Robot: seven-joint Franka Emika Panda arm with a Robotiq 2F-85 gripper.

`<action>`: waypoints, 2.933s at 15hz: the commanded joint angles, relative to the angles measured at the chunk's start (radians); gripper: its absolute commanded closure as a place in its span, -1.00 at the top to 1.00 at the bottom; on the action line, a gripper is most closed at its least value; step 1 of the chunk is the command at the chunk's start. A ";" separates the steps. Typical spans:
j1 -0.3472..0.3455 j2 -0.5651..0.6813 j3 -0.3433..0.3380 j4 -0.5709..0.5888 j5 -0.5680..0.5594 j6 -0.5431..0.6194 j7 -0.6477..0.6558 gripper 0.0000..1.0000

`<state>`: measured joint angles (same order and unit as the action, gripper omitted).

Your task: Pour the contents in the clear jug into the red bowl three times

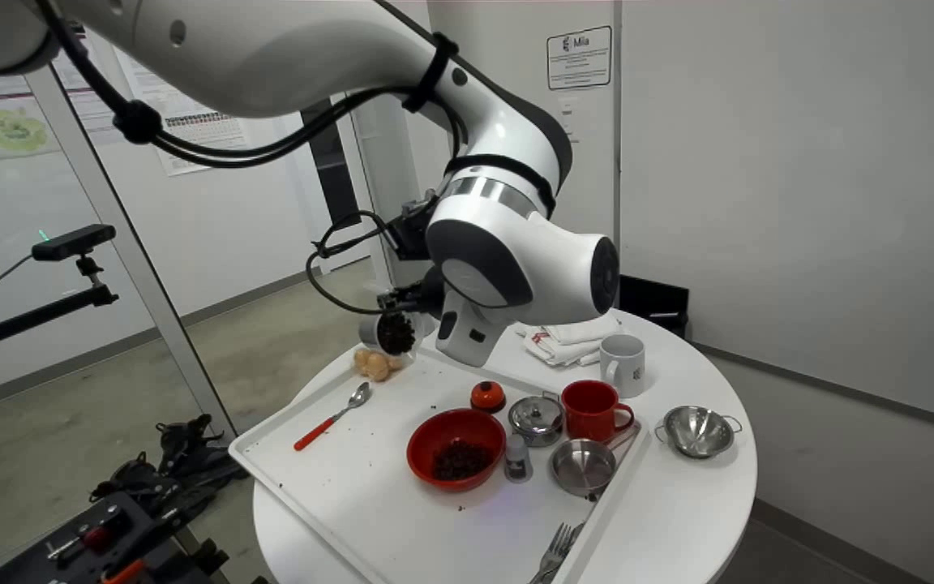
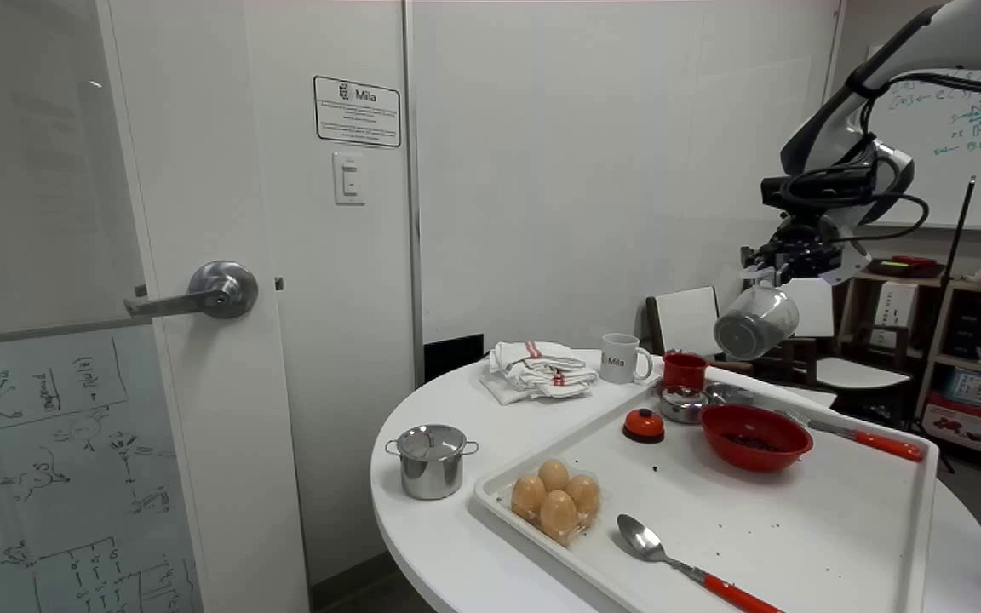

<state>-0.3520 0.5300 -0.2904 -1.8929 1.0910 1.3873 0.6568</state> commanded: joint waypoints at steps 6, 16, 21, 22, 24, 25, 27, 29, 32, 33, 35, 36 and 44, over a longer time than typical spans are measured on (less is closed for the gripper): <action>0.176 -0.061 -0.005 -0.033 -0.123 0.292 0.239 -0.81; 0.413 -0.170 0.085 -0.178 -0.409 0.888 0.587 -0.81; 0.485 -0.158 0.119 -0.293 -0.610 1.152 0.789 -0.81; 0.496 -0.152 0.122 -0.315 -0.658 1.183 0.833 -0.81; 0.515 -0.144 0.123 -0.354 -0.742 1.221 0.910 -0.81; 0.525 -0.141 0.121 -0.370 -0.780 1.232 0.945 -0.81; 0.534 -0.139 0.125 -0.395 -0.839 1.227 0.994 -0.81; 0.537 -0.142 0.135 -0.416 -0.877 1.212 1.021 -0.81; 0.540 -0.134 0.148 -0.436 -0.912 1.216 1.052 -0.81; 0.541 -0.130 0.151 -0.438 -0.922 1.209 1.060 -0.80; 0.542 -0.121 0.156 -0.443 -0.939 1.204 1.076 -0.07; 0.542 -0.117 0.158 -0.445 -0.946 1.202 1.082 0.08; 0.531 -0.132 0.169 -0.461 -0.932 1.227 1.099 1.00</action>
<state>0.1847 0.4257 -0.1281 -2.3309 0.1675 2.5863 1.7116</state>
